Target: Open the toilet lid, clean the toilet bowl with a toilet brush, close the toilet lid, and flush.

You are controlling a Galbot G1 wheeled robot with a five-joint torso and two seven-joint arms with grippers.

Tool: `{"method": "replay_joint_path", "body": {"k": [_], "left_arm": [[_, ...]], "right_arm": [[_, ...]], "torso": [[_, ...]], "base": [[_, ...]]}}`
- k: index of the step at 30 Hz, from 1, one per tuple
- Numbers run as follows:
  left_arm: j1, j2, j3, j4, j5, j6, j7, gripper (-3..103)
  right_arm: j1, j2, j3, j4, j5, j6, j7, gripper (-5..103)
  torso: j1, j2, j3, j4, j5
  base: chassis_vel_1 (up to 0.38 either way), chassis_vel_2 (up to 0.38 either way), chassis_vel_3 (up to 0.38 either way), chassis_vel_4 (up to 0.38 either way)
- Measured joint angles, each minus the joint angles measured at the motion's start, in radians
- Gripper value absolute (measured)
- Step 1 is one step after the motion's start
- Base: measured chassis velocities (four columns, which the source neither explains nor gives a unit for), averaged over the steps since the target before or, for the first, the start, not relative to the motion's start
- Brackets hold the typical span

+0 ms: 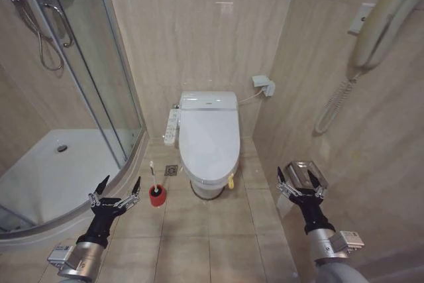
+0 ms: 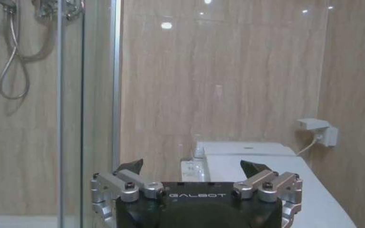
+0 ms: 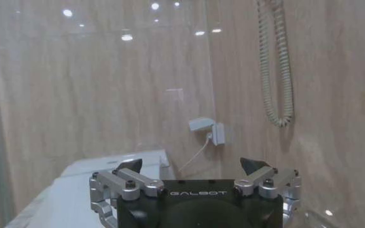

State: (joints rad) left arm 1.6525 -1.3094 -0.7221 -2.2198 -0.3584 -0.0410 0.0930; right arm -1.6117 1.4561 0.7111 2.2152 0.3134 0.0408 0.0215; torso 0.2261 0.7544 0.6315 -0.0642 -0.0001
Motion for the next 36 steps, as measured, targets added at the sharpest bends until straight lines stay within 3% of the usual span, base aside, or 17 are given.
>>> {"method": "replay_joint_path", "body": {"k": [18, 36], "left_arm": [[0.001, 0.000, 0.000, 0.000, 0.000, 0.000, 0.000, 100], [0.000, 0.000, 0.000, 0.000, 0.000, 0.000, 0.000, 100]], "right_arm": [[0.026, 0.005, 0.019, -0.034, -0.023, 0.045, 0.053, 100], [0.045, -0.014, 0.013, -0.026, -0.042, -0.012, 0.055, 100]], "torso": [[-0.001, 0.000, 0.000, 0.0000, 0.0001], [0.000, 0.000, 0.000, 0.0000, 0.0001]], "base": [[-0.065, 0.059, 0.051, -0.056], [-0.103, 0.104, 0.098, -0.117]]}}
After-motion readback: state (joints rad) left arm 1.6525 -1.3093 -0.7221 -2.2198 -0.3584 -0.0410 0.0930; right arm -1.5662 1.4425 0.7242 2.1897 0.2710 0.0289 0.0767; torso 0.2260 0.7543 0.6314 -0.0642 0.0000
